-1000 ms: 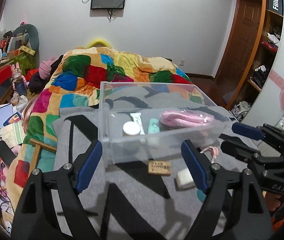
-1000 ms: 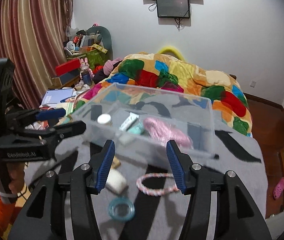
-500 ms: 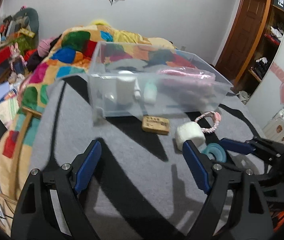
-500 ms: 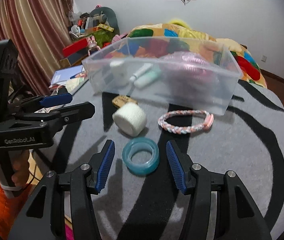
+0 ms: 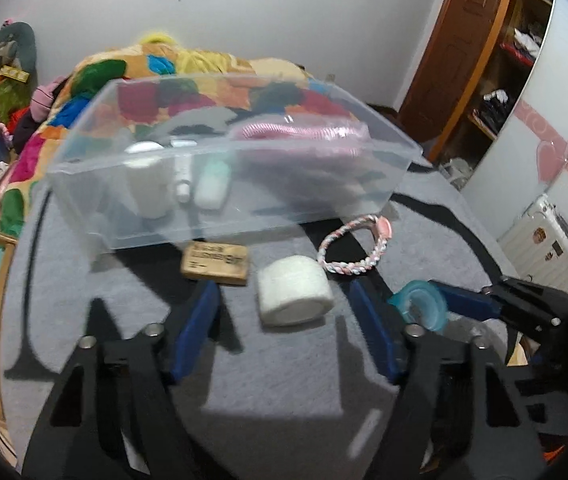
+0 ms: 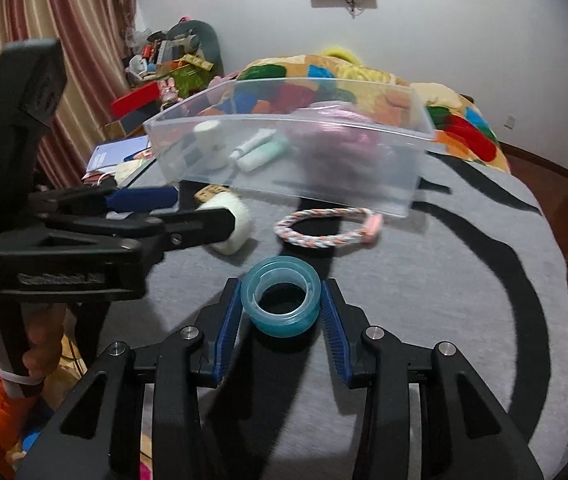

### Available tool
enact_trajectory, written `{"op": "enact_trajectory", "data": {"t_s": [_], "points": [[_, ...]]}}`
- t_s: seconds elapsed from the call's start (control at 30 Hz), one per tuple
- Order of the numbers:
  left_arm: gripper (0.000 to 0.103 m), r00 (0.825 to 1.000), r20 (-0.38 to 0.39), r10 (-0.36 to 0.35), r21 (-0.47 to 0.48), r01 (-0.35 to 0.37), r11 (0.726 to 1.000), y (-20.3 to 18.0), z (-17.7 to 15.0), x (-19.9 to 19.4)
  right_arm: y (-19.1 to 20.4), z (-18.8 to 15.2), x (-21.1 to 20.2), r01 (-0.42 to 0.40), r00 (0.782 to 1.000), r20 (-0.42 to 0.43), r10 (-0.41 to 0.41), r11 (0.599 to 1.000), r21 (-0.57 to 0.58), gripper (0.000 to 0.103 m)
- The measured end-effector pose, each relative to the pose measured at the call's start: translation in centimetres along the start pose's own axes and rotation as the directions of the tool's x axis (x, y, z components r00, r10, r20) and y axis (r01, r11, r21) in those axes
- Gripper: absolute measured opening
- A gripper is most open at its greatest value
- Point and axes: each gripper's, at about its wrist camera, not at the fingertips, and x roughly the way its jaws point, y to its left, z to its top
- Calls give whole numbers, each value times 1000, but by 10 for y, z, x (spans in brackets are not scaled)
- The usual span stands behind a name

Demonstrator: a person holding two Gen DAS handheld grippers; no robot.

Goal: Organize objects
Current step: 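Grasp white tape roll with left tool while right tool grasps teal tape roll, then drop white tape roll into box with left tool while right tool drops teal roll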

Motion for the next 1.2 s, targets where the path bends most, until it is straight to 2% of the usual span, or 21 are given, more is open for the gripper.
{"op": "enact_trajectory", "data": {"t_s": [0.1, 0.43, 0.7, 0.93, 1.07, 1.2], "points": [[39, 1000, -29, -13, -11, 12, 1000, 1, -2, 10, -10, -1, -4, -11, 1000, 6, 11, 999, 30, 37], [39, 997, 67, -24, -46, 27, 999, 16, -2, -23, -10, 15, -9, -19, 999, 44, 17, 999, 47, 37], [39, 988, 152, 20, -75, -8, 997, 36, 19, -53, -1, 55, -17, -22, 991, 134, 15, 999, 44, 37], [39, 979, 193, 72, -107, -52, 993, 58, 38, -65, 9, 95, -12, 5, 982, 189, -11, 999, 34, 37], [39, 973, 209, 100, -115, -77, 990, 69, 52, -66, 17, 116, 0, 4, 982, 189, -8, 1000, 22, 37], [39, 972, 202, 122, -121, -99, 988, 81, 68, -56, 23, 130, 25, 0, 990, 143, -2, 1000, 10, 37]]}}
